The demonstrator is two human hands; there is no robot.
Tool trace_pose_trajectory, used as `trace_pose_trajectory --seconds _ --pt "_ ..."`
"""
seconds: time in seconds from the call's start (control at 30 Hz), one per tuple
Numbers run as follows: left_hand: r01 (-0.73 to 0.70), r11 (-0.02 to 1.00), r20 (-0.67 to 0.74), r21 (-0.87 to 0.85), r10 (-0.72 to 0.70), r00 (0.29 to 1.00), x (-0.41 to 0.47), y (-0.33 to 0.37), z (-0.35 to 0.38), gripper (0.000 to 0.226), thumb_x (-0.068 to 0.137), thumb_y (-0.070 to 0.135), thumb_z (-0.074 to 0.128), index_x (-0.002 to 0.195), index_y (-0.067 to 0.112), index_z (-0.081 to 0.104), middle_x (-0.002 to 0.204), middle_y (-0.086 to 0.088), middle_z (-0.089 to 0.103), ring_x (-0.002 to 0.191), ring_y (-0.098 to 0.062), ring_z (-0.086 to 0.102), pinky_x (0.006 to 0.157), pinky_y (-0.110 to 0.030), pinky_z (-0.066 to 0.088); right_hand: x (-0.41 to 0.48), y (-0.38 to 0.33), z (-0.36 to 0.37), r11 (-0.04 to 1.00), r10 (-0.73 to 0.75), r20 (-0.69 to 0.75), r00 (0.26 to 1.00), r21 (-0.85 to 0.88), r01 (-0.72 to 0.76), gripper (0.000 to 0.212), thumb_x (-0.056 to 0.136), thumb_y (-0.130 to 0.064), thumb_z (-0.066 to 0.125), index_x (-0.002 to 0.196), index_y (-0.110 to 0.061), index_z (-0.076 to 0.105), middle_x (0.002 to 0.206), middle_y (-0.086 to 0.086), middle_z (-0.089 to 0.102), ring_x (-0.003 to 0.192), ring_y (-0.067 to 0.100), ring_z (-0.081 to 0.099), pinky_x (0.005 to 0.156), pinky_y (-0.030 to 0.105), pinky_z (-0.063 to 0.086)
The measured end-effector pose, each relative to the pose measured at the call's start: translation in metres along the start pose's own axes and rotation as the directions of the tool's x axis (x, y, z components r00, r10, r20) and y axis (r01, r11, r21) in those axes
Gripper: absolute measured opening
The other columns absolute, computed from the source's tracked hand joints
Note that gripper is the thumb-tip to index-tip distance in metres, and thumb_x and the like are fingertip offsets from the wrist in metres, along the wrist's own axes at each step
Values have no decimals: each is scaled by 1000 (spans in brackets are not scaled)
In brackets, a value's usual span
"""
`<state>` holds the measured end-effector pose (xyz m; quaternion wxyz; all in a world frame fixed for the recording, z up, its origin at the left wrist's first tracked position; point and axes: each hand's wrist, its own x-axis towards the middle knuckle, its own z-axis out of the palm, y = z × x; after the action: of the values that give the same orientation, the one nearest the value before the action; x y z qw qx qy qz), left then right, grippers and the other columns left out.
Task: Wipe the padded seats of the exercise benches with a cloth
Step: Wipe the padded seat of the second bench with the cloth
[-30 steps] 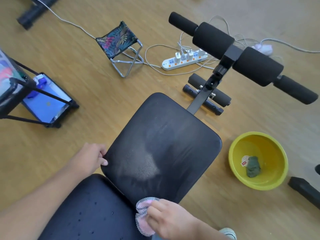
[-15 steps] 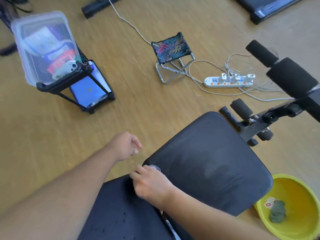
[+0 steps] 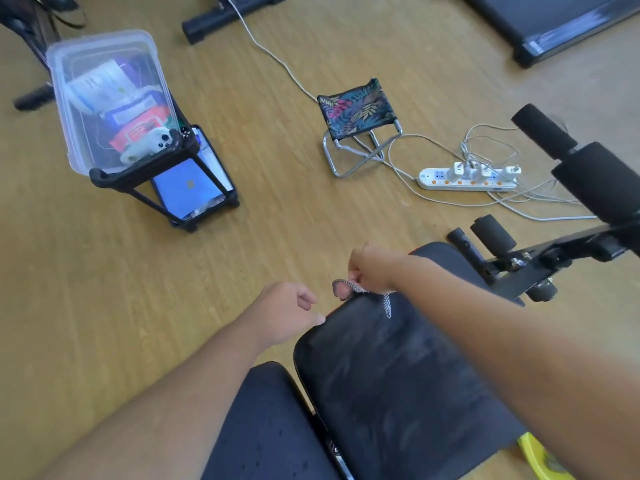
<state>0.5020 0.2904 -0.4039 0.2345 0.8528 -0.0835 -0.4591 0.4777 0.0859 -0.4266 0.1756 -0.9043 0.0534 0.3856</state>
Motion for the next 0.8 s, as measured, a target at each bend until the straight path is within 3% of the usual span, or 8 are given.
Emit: trace_pose_trajectory --seconds 0.07,0.2,0.37,0.47,0.53,0.67,0.73,0.8 --pt "-11 999 112 32 7 994 -2 0 10 53 65 39 85 115 27 72 111 11 69 100 -7 66 79 -23 50 -2 24 -10 999 29 -25 999 32 -28 26 85 -1 47 64 -11 59 64 1 48 70 26 45 58 28 37" --pt "-78 989 68 126 69 995 -5 -4 25 48 68 24 85 115 25 75 113 10 72 104 -10 66 93 -30 54 -10 65 -28 996 50 -89 995 73 -43 32 83 1 43 57 -17 37 63 2 41 70 25 36 54 29 29" --pt "-101 988 16 117 99 995 -8 -7 29 36 69 18 83 103 29 79 96 17 75 88 -3 70 87 -31 58 -22 121 -36 926 222 -179 958 347 -150 18 85 2 46 78 1 62 74 6 51 73 22 41 58 30 32" --pt "-100 990 -7 104 102 995 -11 -8 31 32 70 14 82 96 31 80 85 20 77 81 -2 72 83 -30 59 -46 148 -18 830 313 -238 920 538 -143 36 94 -9 51 59 -11 49 62 5 47 63 23 41 52 28 32" --pt "-108 988 -5 113 110 994 -9 -7 33 31 72 10 81 94 33 80 82 25 76 78 0 72 80 -26 58 -67 163 5 781 386 -297 874 609 -138 40 97 -20 52 57 -16 45 59 5 44 58 22 38 53 28 34" --pt "-110 978 -1 178 112 994 -7 -2 36 33 73 9 82 77 41 75 80 37 70 82 0 70 77 -23 55 -104 176 48 713 420 -336 843 696 -78 36 95 -11 46 60 -8 39 63 4 33 62 18 28 58 29 25" --pt "-105 974 6 203 106 994 -6 -1 37 34 72 8 82 76 41 74 78 34 72 80 -1 71 75 -22 54 -124 178 63 664 446 -336 830 746 -55 38 91 -11 44 54 -8 41 54 -9 34 56 9 27 54 21 27" --pt "-97 969 -3 225 100 995 -4 -1 36 32 71 8 84 80 38 77 78 30 75 80 -2 72 78 -26 56 -143 180 78 617 475 -312 823 785 -58 44 87 -11 44 44 -21 46 42 -12 37 47 6 30 43 11 25"
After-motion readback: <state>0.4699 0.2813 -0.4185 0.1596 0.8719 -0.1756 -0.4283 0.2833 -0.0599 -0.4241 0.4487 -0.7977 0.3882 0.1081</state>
